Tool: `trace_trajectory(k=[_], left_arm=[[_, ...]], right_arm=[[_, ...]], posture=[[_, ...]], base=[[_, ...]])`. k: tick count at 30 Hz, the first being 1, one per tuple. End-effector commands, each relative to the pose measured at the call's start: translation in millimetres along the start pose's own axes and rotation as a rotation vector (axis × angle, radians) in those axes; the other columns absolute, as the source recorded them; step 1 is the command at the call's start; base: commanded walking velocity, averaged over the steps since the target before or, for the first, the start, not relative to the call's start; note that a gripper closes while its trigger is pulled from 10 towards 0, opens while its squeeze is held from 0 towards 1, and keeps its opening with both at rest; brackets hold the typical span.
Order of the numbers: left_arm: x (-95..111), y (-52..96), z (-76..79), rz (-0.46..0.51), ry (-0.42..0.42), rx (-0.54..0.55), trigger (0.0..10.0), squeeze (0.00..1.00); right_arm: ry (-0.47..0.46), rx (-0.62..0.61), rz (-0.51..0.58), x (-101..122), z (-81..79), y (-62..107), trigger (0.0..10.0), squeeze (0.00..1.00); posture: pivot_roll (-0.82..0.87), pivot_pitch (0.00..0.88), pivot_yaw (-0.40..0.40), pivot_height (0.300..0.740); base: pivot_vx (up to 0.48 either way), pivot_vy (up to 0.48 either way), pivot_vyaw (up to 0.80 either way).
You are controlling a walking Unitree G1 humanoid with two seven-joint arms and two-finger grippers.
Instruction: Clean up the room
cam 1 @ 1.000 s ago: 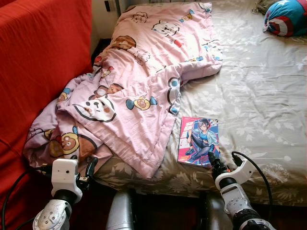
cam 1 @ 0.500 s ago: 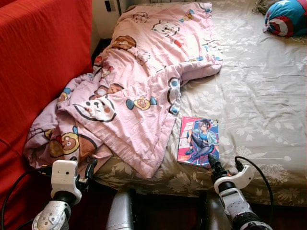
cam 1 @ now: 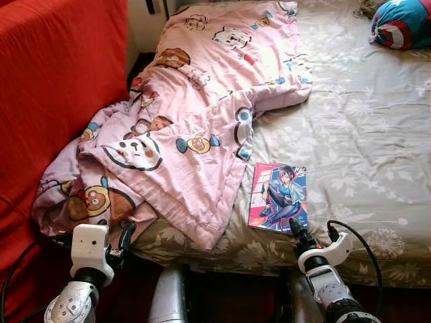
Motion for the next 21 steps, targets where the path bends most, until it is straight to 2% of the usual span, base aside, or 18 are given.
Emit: trace_trajectory(k=[1,11,18,21], left_arm=[[-3.5,2.5,-7.2,-0.019,-0.017,0.023,10.0,0.00],[-6.4,2.3,-4.8,-0.024,-0.023,0.019,10.0,0.00],[-8.0,2.9,-3.9,-0.025,-0.022,0.022,10.0,0.00],[-10.0,3.9,-4.2,-0.029,-0.021,0.028,10.0,0.00]], right_arm=[[-0.022,0.000,-0.042,-12.8,-0.2,1.7,0.0,0.00],[-0.011,-0.025,-0.003,-8.7,2.8,2.5,0.0,0.00],[-0.036,-0.106,0.098,-0.3,16.2,9.0,0.0,0.00],[-0.008,-0.147,0.115,-4.9,24.7,15.8,0.0,0.00]], posture=[[0.25,0.188,0.077,0.578],[0.25,0.181,0.071,0.578],[0.24,0.182,0.060,0.578],[0.23,0.183,0.054,0.578]], base=[[0.000,0.000,0.00],[0.000,0.000,0.00],[0.000,0.000,0.00],[0.000,0.000,0.00]])
Point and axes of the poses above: a point about 5 cm out from each wrist's last joint towards the gripper, its own y axis pointing back from the gripper into the wrist, its own x axis along the axis of the wrist's last joint, z = x × y, the point moved 1 cm from there along -y, pointing out of the wrist towards the gripper, and after that the axes turned 7 degrees about y, right-handed, at the moved point
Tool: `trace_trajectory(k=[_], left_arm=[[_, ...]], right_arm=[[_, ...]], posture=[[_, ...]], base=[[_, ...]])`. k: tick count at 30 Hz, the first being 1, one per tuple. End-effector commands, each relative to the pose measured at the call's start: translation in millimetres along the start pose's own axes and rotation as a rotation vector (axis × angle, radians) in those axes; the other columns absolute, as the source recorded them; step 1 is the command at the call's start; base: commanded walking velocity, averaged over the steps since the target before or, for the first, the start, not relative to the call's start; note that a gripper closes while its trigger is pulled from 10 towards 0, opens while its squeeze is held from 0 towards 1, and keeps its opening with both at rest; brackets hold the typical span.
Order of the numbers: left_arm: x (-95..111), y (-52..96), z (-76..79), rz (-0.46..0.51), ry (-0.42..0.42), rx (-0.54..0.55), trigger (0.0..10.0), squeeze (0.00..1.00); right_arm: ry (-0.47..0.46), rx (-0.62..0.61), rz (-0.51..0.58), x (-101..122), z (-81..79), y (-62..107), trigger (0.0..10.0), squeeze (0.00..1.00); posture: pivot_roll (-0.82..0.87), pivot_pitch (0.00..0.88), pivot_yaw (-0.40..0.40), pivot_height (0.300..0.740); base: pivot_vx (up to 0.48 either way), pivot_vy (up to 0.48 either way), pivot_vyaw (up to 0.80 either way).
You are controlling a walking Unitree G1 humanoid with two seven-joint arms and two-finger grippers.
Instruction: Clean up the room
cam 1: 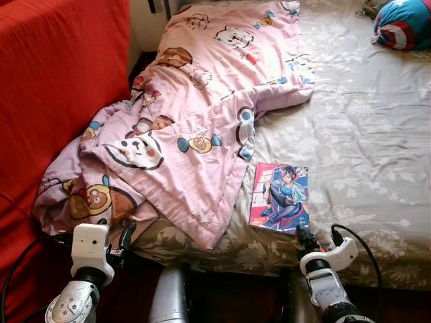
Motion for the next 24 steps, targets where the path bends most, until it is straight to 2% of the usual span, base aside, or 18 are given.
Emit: trace_trajectory(k=[1,8,13,17,19,21,24], left_arm=[[-8.9,4.6,-4.0,-0.035,-0.017,0.020,10.0,0.00],[-10.5,3.8,-1.9,-0.036,-0.014,0.019,10.0,0.00],[-11.5,3.8,1.6,-0.035,-0.019,0.013,10.0,0.00],[-11.8,4.0,2.1,-0.036,-0.024,0.015,10.0,0.00],[-11.9,4.3,1.6,-0.036,-0.025,0.018,10.0,0.00],[-12.6,4.2,1.6,-0.037,-0.026,0.021,10.0,0.00],[-13.7,3.0,3.0,-0.039,-0.024,0.021,10.0,0.00]], right_arm=[[-0.003,-0.057,-0.006,-6.5,12.9,8.0,0.0,0.00],[-0.003,-0.079,-0.009,-22.2,21.3,19.8,0.0,0.00],[0.001,-0.063,-0.025,-30.4,20.0,23.1,0.0,0.00],[0.005,-0.052,-0.009,-26.0,14.9,19.0,0.0,0.00],[0.031,-0.044,0.014,-20.5,11.1,16.0,0.0,0.00],[0.144,0.021,0.077,-6.8,-8.3,6.7,0.0,0.00],[0.220,0.075,0.147,7.9,-27.7,-1.0,0.0,0.00]], posture=[[0.23,0.183,0.054,0.578],[0.22,0.180,0.045,0.578],[0.22,0.177,0.039,0.578],[0.22,0.174,0.035,0.578],[0.22,0.174,0.034,0.578],[0.22,0.170,0.033,0.578],[0.21,0.166,0.029,0.578]], base=[[0.000,0.000,0.00],[0.000,0.000,0.00],[0.000,0.000,0.00],[0.000,0.000,0.00],[0.000,0.000,0.00],[0.000,0.000,0.00],[0.000,0.000,0.00]])
Point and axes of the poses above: a point about 5 cm out from each wrist's last joint towards the gripper, its own y axis pointing back from the gripper into the wrist, its own x axis along the axis of the wrist's last joint, z = x × y, the point moved 1 cm from there along -y, pointing out of the wrist towards the gripper, and after that the axes turned 7 degrees about y, right-handed, at the moved point
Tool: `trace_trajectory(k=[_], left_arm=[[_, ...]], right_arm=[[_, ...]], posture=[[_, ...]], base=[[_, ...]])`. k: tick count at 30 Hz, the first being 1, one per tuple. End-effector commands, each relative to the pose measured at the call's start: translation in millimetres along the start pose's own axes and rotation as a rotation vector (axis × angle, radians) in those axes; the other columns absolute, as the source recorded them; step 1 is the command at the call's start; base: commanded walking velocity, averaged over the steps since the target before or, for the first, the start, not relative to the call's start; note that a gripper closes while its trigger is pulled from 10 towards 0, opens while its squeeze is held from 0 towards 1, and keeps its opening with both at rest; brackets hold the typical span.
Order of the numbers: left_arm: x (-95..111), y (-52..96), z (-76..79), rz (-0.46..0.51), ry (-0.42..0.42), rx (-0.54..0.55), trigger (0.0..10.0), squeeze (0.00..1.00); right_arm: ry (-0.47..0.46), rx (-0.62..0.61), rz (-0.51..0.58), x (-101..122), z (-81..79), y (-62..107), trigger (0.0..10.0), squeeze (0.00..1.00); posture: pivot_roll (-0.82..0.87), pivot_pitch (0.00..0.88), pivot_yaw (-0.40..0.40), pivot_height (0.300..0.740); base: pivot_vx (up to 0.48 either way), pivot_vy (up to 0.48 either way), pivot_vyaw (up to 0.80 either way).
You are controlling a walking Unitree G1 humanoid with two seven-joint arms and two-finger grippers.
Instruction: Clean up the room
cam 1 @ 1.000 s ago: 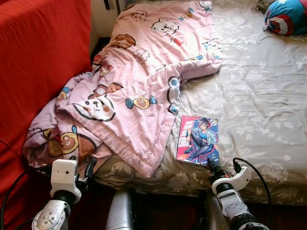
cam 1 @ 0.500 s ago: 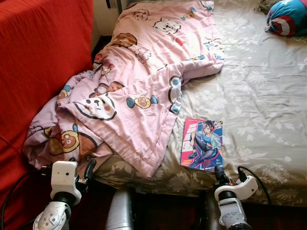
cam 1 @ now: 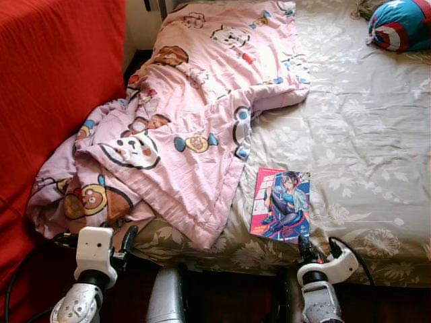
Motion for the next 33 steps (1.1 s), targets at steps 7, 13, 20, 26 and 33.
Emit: trace_trajectory(k=[7,13,20,26,33], left_arm=[[-7.7,-3.7,6.0,-0.010,0.012,0.011,10.0,0.00],[-9.4,-5.9,6.9,-0.001,0.033,0.033,10.0,0.00],[-15.5,-11.7,12.8,0.009,0.080,0.058,10.0,0.00],[-21.2,-16.6,20.7,0.011,0.136,0.071,10.0,0.00],[-25.2,-18.7,21.0,0.012,0.151,0.075,10.0,0.00]], right_arm=[[0.176,0.114,0.137,32.3,-34.3,-13.6,0.0,0.00],[0.368,0.168,0.181,41.7,-48.0,-8.4,7.6,0.00],[0.621,0.260,0.191,49.4,-63.0,3.1,10.0,0.00],[0.693,0.270,0.196,54.3,-65.1,6.3,10.0,0.00],[0.696,0.261,0.168,49.4,-70.5,5.4,10.0,0.00]], posture=[[0.19,0.153,0.006,0.578],[0.17,0.142,-0.020,0.578],[0.12,0.126,-0.060,0.578],[0.11,0.099,-0.080,0.593],[0.12,0.084,-0.084,0.643]], base=[[0.000,0.000,0.00],[0.000,0.000,0.00],[0.000,0.000,0.00],[0.000,0.000,0.00],[0.000,0.000,0.00]])
Point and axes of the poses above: a point about 5 cm out from each wrist's last joint towards the gripper, its own y axis pointing back from the gripper into the wrist, its own x axis along the axis of the wrist's last joint, z = x × y, the point moved 1 cm from there along -y, pointing out of the wrist towards the gripper, and after that the axes turned 7 degrees about y, right-handed, at the moved point
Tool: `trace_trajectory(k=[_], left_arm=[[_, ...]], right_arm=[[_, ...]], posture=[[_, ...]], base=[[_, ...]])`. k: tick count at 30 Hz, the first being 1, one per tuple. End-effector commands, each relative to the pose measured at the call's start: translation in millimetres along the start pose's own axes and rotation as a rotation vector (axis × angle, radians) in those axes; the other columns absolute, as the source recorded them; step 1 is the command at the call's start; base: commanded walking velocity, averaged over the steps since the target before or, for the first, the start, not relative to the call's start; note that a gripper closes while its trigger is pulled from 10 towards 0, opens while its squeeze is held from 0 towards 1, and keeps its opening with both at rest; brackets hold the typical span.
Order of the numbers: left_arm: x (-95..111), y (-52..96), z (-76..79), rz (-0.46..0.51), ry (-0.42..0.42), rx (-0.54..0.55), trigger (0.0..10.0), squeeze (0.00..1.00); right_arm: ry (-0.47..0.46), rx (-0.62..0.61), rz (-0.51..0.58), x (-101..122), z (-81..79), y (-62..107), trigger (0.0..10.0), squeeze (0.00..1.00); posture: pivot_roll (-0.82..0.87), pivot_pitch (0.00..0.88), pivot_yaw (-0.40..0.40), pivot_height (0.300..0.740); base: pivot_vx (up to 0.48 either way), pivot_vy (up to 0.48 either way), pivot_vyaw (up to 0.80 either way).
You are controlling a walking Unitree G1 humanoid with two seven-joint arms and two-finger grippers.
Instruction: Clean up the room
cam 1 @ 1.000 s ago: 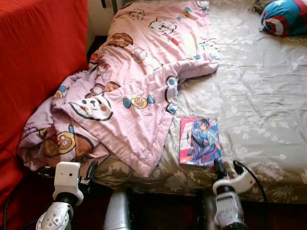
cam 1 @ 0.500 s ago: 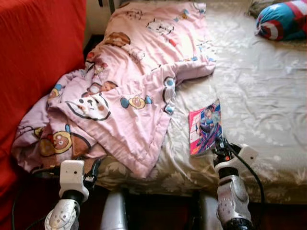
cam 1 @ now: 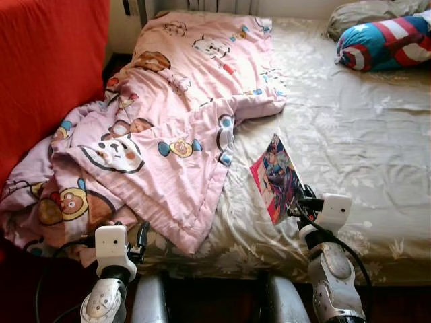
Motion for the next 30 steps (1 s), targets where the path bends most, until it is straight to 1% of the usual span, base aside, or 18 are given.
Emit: trace_trajectory(k=[1,5,14,21,28,30], left_arm=[[-3.0,0.5,-1.9,-0.004,0.010,0.011,10.0,0.00],[-5.1,-1.0,-4.6,-0.007,0.020,0.023,10.0,0.00],[-4.7,-5.3,-1.1,0.005,0.030,0.017,10.0,0.00],[-4.3,-4.4,-2.5,0.017,0.042,0.024,10.0,0.00],[-2.6,-4.3,-4.5,0.025,0.036,0.030,10.0,0.00],[-2.5,-4.3,-4.5,0.027,0.033,0.029,10.0,0.00]], right_arm=[[0.008,0.006,0.050,11.1,-2.2,-0.8,10.0,0.00],[0.006,0.013,0.042,9.9,-3.8,0.0,10.0,0.00],[0.010,-0.005,0.020,8.1,0.3,0.3,10.0,0.00],[0.003,-0.012,0.021,8.1,0.7,0.0,10.0,0.00],[0.006,-0.040,-0.012,4.8,1.0,-1.0,10.0,0.00],[0.007,-0.045,-0.023,3.2,1.7,-1.0,10.0,0.00]], posture=[[0.12,0.075,-0.086,0.648],[0.12,0.071,-0.087,0.673],[0.11,0.082,-0.095,0.727],[0.11,0.097,-0.100,0.727],[0.11,0.105,-0.100,0.727],[0.11,0.105,-0.100,0.727]], base=[[0.000,0.000,0.00],[0.000,0.000,0.00],[0.000,0.000,0.00],[0.000,0.000,0.00],[0.000,0.000,0.00],[0.000,0.000,-0.59]])
Point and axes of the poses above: a point about 5 cm out from each wrist's last joint towards the gripper, its own y axis pointing back from the gripper into the wrist, its own x axis along the axis of the wrist's last joint, z = x × y, the point moved 1 cm from there along -y, pointing out of the wrist towards the gripper, and after that the axes turned 7 degrees about y, right-handed, at the moved point
